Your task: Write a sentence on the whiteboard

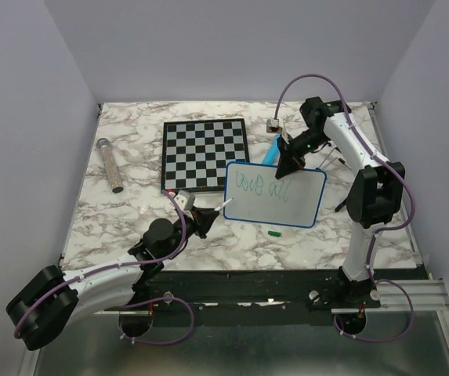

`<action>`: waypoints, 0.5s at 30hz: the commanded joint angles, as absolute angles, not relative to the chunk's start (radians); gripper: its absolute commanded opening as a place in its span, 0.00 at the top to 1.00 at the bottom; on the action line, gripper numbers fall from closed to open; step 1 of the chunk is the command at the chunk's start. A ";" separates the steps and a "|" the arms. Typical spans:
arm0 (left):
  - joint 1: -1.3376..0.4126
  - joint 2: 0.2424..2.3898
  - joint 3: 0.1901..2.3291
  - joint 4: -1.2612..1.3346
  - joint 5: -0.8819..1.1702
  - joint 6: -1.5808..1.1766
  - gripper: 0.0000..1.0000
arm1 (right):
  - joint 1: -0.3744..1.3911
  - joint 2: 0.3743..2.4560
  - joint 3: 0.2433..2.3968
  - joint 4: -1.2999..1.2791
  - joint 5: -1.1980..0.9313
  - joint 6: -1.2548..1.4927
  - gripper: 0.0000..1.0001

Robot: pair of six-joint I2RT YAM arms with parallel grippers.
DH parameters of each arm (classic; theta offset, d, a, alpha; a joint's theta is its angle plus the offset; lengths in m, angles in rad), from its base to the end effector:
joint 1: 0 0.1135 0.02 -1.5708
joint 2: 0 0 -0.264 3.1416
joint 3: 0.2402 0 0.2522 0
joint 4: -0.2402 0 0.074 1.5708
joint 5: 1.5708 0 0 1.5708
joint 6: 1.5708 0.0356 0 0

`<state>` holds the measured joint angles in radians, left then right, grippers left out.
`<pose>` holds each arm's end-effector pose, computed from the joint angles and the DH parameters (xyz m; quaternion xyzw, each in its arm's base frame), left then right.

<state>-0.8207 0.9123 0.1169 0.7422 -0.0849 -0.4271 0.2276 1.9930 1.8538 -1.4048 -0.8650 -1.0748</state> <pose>0.1263 -0.1312 0.1835 0.1131 0.7167 -0.3766 0.5759 0.3657 0.1125 0.2827 -0.5547 0.7187 0.3771 0.1834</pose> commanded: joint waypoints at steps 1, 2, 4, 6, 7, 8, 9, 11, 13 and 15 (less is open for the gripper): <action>-0.810 0.930 0.097 0.845 -0.060 -0.428 1.00 | 0.212 1.991 1.844 -1.486 -0.825 -1.166 1.00; -0.810 0.939 0.094 0.854 -0.058 -0.429 1.00 | 0.209 1.991 1.845 -1.486 -0.827 -1.166 1.00; -0.807 0.956 0.092 0.879 -0.054 -0.434 1.00 | 0.210 1.991 1.845 -1.486 -0.830 -1.166 1.00; -0.805 0.985 0.092 0.900 -0.049 -0.439 1.00 | 0.207 1.990 1.845 -1.485 -0.831 -1.166 1.00; -0.805 0.992 0.092 0.919 -0.048 -0.442 1.00 | 0.209 1.991 1.844 -1.485 -0.833 -1.166 0.99; -0.805 1.011 0.092 0.926 -0.046 -0.445 1.00 | 0.209 1.991 1.844 -1.483 -0.834 -1.166 0.99; -0.805 1.018 0.092 0.936 -0.045 -0.446 1.00 | 0.209 1.990 1.845 -1.485 -0.834 -1.166 0.99; -0.805 1.040 0.094 0.957 -0.043 -0.449 1.00 | 0.206 1.990 1.845 -1.485 -0.834 -1.166 0.99; -0.805 1.049 0.097 0.965 -0.037 -0.451 1.00 | 0.206 1.990 1.847 -1.485 -0.838 -1.166 0.99; -0.805 1.057 0.098 0.965 -0.038 -0.449 1.00 | 0.204 1.990 1.845 -1.485 -0.839 -1.166 0.99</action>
